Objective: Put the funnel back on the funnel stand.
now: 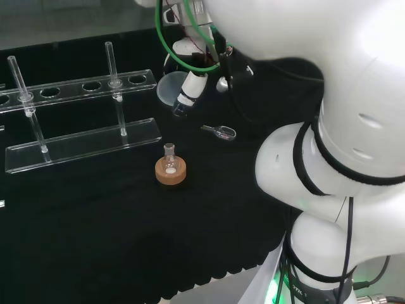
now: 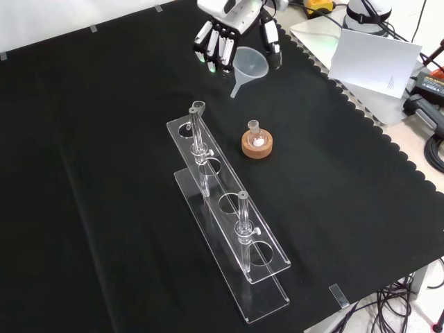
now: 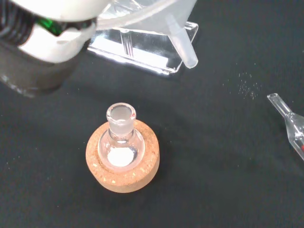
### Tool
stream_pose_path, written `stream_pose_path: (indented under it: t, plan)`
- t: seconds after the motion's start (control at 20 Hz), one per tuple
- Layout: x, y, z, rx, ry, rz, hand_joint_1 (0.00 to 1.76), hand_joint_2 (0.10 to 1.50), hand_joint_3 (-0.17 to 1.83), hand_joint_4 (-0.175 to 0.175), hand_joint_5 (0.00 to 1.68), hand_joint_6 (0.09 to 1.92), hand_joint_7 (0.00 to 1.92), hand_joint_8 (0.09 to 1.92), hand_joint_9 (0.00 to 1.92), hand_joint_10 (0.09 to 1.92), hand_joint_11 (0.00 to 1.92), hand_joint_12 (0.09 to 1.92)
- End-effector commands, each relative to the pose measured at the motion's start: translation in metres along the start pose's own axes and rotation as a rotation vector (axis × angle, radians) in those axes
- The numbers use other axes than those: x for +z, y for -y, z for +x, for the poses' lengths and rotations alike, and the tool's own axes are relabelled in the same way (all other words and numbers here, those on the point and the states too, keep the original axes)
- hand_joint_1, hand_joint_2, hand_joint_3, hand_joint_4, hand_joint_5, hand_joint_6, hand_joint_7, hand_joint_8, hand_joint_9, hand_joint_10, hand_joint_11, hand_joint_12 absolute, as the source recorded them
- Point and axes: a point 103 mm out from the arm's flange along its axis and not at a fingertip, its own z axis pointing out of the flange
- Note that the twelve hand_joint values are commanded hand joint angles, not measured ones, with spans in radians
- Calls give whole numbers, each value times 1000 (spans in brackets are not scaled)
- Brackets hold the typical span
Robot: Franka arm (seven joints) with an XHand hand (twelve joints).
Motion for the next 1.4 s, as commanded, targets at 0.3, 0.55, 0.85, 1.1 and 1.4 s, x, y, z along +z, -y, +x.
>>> stream_pose_path:
  t: [0.3, 0.55, 0.85, 1.1, 1.4]
  plan:
    - [-26, -31, -12, 29, -32, -33, 928, 528, 474, 42, 718, 539, 1119, 431, 617, 596, 0, 1398]
    - [-43, -43, -30, 37, -74, -49, 929, 526, 480, 41, 726, 543, 1125, 433, 617, 596, 0, 1396]
    - [-68, -60, -45, 39, -129, -62, 933, 525, 490, 43, 739, 549, 1129, 434, 620, 597, 0, 1394]
    - [-83, -71, -41, 9, -143, -70, 934, 522, 498, 46, 753, 555, 1132, 434, 622, 597, 0, 1393]
    - [-92, -79, -26, -31, -151, -77, 936, 520, 506, 49, 766, 559, 1136, 435, 623, 596, 0, 1394]
